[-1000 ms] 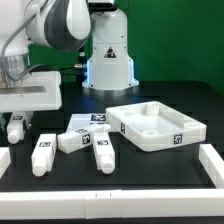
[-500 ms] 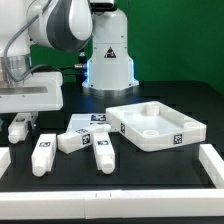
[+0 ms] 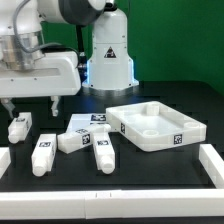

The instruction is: Assemble desk

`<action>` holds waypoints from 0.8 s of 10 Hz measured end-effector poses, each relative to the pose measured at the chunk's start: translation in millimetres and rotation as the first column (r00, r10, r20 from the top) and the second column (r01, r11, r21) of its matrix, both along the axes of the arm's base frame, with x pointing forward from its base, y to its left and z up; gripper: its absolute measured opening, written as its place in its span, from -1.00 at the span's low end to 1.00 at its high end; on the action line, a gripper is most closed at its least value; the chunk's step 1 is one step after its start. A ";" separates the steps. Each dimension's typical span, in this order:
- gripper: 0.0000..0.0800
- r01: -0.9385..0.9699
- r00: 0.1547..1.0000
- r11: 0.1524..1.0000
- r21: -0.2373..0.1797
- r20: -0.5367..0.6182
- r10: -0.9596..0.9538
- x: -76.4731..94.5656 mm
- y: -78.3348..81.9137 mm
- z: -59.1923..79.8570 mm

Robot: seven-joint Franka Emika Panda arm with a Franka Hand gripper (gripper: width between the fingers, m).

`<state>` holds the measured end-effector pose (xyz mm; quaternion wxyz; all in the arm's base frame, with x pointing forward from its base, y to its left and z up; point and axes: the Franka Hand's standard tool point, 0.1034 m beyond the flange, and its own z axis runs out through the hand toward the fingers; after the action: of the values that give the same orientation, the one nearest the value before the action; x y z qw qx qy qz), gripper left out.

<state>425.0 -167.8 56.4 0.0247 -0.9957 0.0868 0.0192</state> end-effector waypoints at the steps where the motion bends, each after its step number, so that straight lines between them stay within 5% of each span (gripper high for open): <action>1: 0.62 0.097 0.995 0.995 -0.005 -0.011 -0.097 7.9 23.9 -2.5; 2: 0.62 0.143 0.989 0.990 -0.009 -0.018 -0.144 15.3 39.1 -4.0; 6: 0.62 0.105 0.994 0.994 -0.007 -0.018 -0.105 14.9 38.6 -4.7; 8: 0.62 0.265 0.964 0.964 -0.018 -0.027 -0.265 30.1 54.7 -5.0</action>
Offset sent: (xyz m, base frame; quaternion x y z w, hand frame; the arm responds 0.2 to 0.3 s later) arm 0.0000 0.0000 0.0000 0.0000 0.0000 0.0000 1.0000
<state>455.1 -113.1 51.4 0.0186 -0.9750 0.2196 0.0298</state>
